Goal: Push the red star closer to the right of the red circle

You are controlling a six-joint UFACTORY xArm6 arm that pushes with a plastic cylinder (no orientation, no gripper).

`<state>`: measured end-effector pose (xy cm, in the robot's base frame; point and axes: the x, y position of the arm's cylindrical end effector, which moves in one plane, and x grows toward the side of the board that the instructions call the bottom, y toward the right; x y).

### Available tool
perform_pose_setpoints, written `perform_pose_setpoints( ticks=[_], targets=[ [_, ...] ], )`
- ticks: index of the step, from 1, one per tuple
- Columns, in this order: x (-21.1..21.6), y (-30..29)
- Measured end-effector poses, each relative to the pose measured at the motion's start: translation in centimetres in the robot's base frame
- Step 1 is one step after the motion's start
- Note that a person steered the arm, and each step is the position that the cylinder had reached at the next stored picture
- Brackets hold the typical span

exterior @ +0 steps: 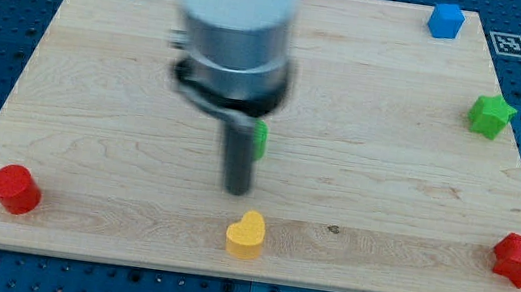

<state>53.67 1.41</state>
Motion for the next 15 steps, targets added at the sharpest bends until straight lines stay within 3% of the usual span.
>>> perform_pose_setpoints(
  ticks=[3,4,5,6,7,10,13,15],
  targets=[
    [-1.2,27.7],
    [-0.8,33.1],
    [0.0,33.1],
    [5.7,33.0],
    [7.4,33.0],
    [6.6,26.2],
    [-0.8,21.5],
    [-1.5,16.6]
  ],
)
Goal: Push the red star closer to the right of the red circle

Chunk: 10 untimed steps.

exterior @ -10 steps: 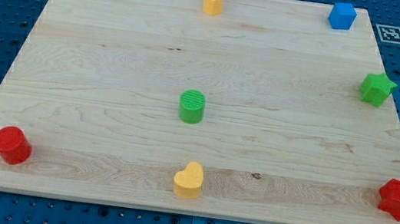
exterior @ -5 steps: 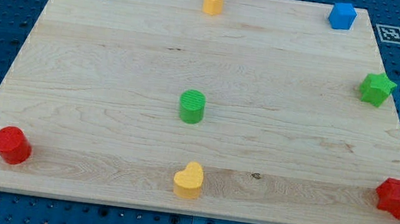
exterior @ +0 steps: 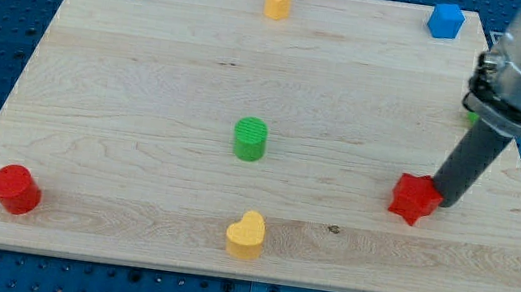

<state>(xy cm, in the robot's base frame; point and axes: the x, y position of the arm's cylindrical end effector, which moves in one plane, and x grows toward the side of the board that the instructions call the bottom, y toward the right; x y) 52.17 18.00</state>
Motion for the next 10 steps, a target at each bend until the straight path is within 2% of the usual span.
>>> perform_pose_setpoints(
  ticks=[2,3,6,7,10],
  targets=[
    [2.4,-6.1],
    [3.9,-5.5],
    [4.2,-13.1],
    [4.7,-12.6],
    [4.5,-22.3]
  ],
)
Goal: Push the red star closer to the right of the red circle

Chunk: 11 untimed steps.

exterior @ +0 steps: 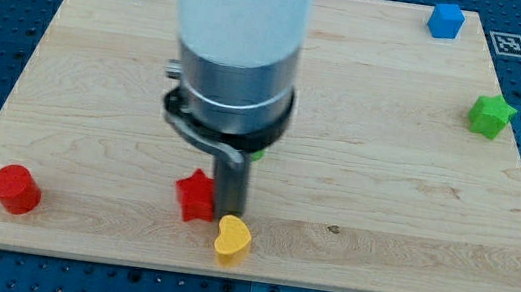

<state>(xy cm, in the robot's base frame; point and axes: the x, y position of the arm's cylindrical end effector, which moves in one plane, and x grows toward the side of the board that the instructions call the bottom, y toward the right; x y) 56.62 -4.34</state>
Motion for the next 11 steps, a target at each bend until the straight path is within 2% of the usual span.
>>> perform_pose_setpoints(
  ticks=[2,5,11],
  targets=[
    [-2.7,-5.1],
    [-2.7,-10.7],
    [-2.3,-13.4]
  ],
)
